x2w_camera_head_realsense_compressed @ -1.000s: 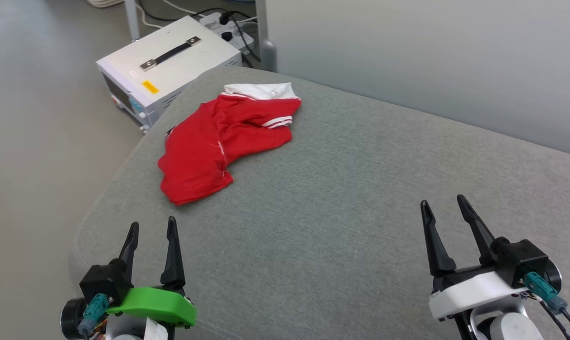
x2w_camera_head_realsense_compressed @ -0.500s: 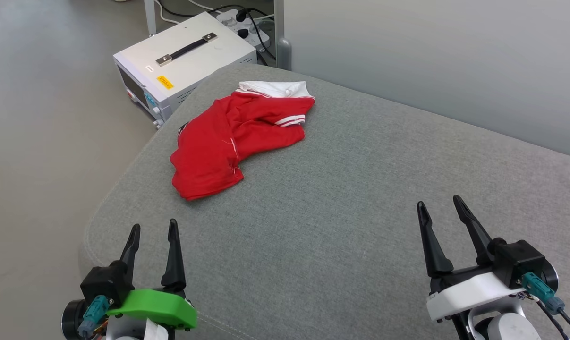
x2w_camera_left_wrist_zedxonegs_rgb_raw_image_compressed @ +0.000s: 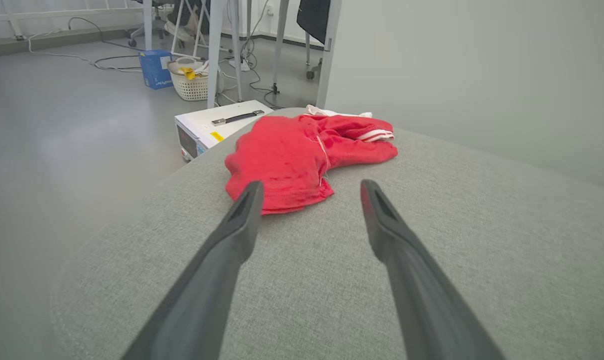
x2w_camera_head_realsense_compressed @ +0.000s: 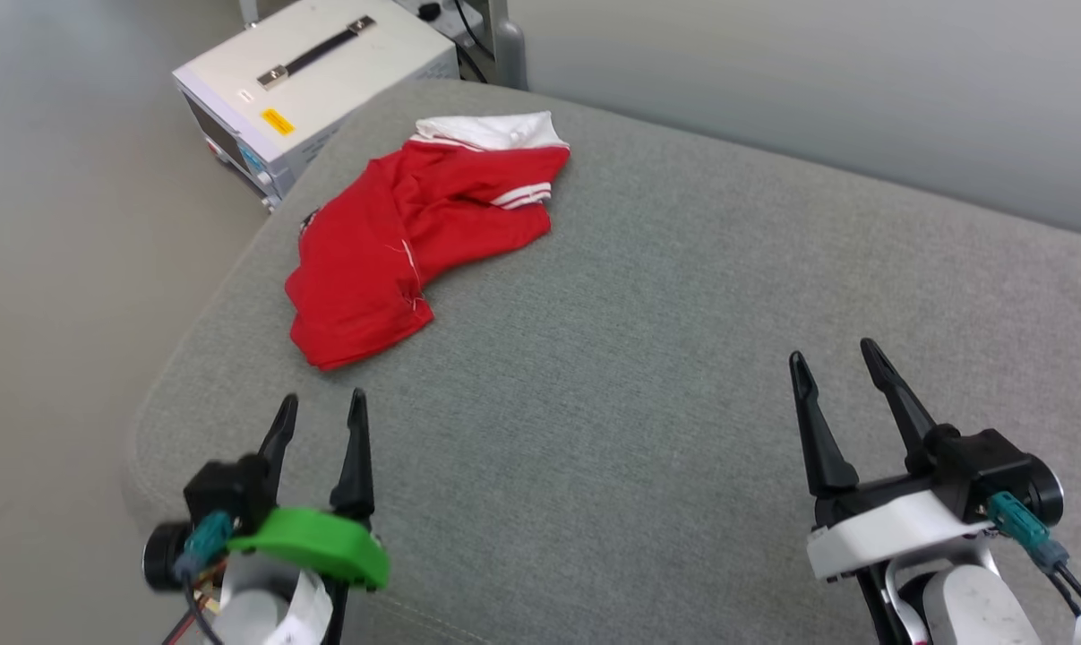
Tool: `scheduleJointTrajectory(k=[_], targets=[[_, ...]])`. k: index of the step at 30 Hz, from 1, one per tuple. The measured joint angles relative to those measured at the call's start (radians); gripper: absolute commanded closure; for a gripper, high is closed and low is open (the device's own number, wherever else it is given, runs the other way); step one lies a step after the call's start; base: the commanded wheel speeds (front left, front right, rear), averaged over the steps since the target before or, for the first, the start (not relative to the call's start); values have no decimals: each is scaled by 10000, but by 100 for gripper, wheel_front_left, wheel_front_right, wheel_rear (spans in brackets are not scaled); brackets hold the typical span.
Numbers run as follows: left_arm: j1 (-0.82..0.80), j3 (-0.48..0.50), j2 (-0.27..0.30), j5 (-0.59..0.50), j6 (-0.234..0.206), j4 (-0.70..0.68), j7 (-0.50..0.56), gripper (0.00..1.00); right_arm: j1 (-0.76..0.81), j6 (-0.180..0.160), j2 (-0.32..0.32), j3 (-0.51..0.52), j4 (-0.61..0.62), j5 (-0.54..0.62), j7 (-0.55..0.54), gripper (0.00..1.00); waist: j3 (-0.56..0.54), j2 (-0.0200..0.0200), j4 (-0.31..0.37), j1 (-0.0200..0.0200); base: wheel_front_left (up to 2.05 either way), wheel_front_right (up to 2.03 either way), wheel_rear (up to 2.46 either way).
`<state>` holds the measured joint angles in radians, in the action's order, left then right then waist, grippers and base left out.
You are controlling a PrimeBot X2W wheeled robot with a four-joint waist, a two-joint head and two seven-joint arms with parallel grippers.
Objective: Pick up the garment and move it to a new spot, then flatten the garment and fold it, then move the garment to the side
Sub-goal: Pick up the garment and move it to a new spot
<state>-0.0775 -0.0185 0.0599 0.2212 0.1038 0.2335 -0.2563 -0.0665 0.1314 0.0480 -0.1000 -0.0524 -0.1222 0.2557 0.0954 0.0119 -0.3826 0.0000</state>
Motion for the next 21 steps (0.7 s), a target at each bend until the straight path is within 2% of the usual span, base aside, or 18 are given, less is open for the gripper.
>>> scheduleJointTrajectory(k=[3,6,9,12,18,21], targets=[[-1059,-328,385,35,155,826,33,0,-230,0,-2,0,52,249,2,0,377,0,167,0,0,0,0],[-2301,-619,988,322,199,1469,681,0,-478,0,-4,29,144,391,2,0,812,0,367,0,0,0,0],[-3511,-1049,1657,1327,215,1684,1593,0,-748,0,-4,94,226,407,12,0,1277,0,614,1,0,0,0],[-4719,-1365,2546,2167,240,1845,2800,0,-909,0,-6,153,268,449,12,0,1735,0,907,1,0,0,0],[-6235,-2157,4326,3914,240,2623,6690,0,-1241,0,-6,42,341,581,13,0,2579,0,1626,2,0,0,0],[-6732,-2290,4851,4349,240,2809,7822,0,-1396,0,-2,10,441,566,13,0,2980,0,1953,2,0,0,0]])
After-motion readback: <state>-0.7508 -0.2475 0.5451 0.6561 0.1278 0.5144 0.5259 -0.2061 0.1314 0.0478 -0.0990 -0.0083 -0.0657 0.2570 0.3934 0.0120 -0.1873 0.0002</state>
